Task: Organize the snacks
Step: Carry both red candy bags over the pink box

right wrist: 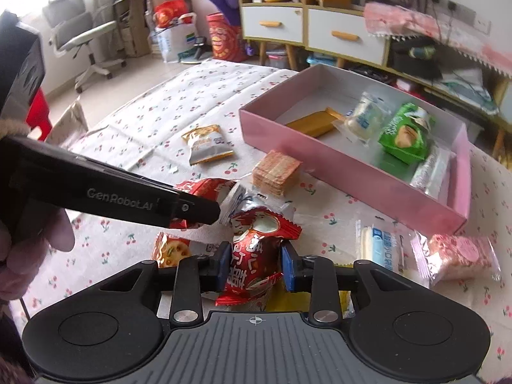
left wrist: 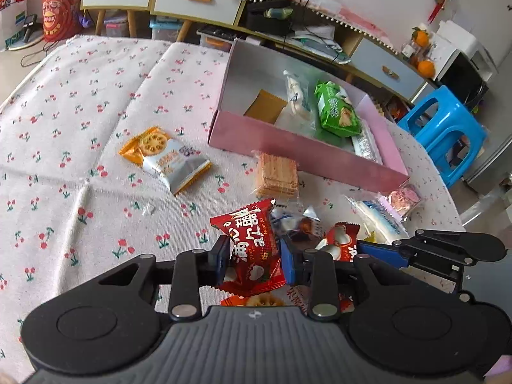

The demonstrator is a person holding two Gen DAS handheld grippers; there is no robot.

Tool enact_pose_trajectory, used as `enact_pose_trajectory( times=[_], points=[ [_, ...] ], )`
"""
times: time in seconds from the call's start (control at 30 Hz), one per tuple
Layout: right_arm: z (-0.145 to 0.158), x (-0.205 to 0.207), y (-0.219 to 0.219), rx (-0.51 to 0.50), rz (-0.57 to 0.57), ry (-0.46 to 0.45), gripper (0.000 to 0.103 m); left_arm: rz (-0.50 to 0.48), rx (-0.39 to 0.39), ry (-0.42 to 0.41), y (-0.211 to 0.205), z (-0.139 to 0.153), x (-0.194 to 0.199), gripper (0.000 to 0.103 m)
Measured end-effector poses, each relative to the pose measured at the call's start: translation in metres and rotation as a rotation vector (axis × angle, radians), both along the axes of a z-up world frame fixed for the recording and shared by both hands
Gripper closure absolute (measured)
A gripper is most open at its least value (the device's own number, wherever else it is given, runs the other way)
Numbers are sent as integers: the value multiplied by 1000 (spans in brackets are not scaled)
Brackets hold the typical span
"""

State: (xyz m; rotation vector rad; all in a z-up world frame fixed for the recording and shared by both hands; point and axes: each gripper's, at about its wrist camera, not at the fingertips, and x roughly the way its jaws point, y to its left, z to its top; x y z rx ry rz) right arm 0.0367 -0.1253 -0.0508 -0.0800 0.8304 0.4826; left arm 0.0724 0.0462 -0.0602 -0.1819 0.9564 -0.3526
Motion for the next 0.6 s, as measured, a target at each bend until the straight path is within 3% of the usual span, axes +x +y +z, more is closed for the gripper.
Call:
enact_pose_trajectory(
  times=[0.2, 0.6],
  points=[
    [15, 3, -13, 78, -33, 17, 72, 29, -21, 0, 3, 8, 3, 73],
    [38, 41, -61, 326, -248, 44, 72, 90, -103, -59, -6, 31, 21, 73]
  ],
)
